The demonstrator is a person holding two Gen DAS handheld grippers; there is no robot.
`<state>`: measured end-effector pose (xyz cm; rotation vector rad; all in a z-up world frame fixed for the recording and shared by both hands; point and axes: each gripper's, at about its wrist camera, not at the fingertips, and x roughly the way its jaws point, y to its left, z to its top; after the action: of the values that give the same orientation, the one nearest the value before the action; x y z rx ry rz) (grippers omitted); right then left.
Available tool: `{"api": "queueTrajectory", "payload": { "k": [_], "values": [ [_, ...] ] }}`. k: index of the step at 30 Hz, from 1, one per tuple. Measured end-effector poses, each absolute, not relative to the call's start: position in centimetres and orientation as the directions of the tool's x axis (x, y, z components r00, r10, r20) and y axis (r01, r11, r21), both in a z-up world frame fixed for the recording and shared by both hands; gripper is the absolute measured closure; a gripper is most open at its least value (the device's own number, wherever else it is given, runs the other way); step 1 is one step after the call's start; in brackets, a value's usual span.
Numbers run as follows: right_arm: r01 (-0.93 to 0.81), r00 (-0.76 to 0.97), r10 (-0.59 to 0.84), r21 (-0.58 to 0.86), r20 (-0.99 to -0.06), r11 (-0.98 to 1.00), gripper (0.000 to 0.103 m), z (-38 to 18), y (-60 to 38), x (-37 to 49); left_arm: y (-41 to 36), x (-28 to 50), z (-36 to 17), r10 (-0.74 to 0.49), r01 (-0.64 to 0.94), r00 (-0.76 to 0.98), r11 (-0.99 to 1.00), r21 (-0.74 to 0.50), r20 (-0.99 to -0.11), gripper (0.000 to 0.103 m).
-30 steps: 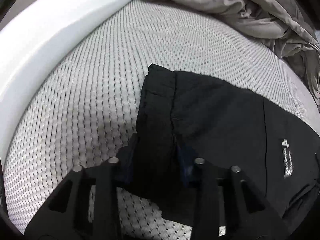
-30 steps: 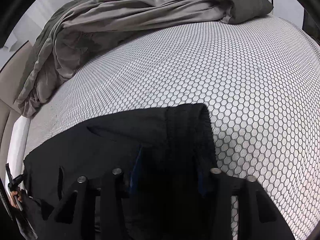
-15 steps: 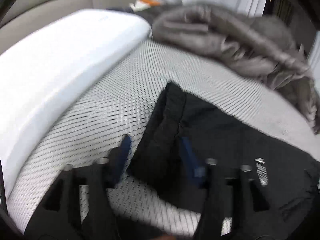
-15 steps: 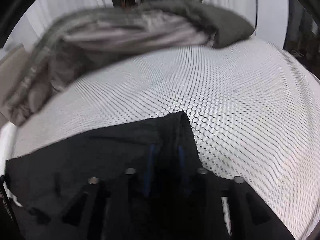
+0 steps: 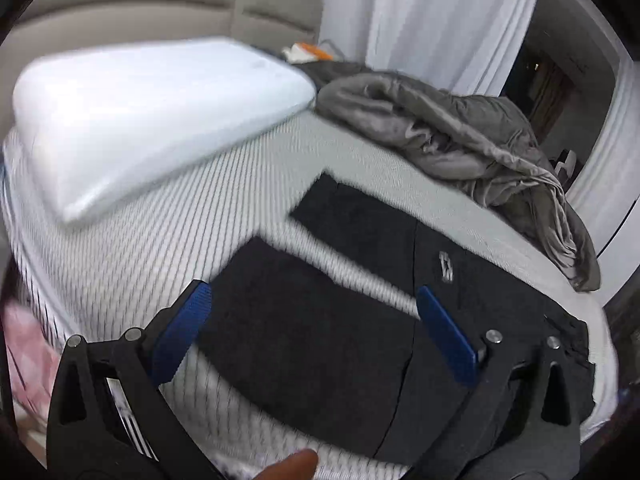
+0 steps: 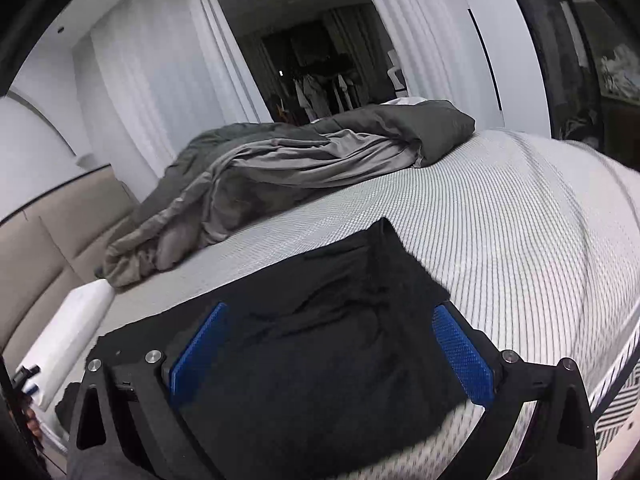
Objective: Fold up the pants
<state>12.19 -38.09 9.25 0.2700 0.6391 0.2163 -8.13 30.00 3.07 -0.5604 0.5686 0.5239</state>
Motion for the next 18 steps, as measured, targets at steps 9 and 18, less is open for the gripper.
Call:
{"api": "queueTrajectory", "payload": {
  "k": [9, 18],
  "values": [
    [-0.145, 0.727, 0.350, 0.366, -0.591, 0.919, 0.000, 5.7, -39.7, 9.7, 29.9, -11.9, -3.1, 0.140, -0.578, 0.701, 0.687, -0.441, -0.700, 0.033],
    [-0.104, 0.715, 0.368, 0.430, -0.594, 0.897, 0.000, 4.2, -41.7, 9.9, 33.3, -7.1, -5.2, 0.160, -0.615, 0.698, 0.634, -0.469, -0.698, 0.080]
  ]
}}
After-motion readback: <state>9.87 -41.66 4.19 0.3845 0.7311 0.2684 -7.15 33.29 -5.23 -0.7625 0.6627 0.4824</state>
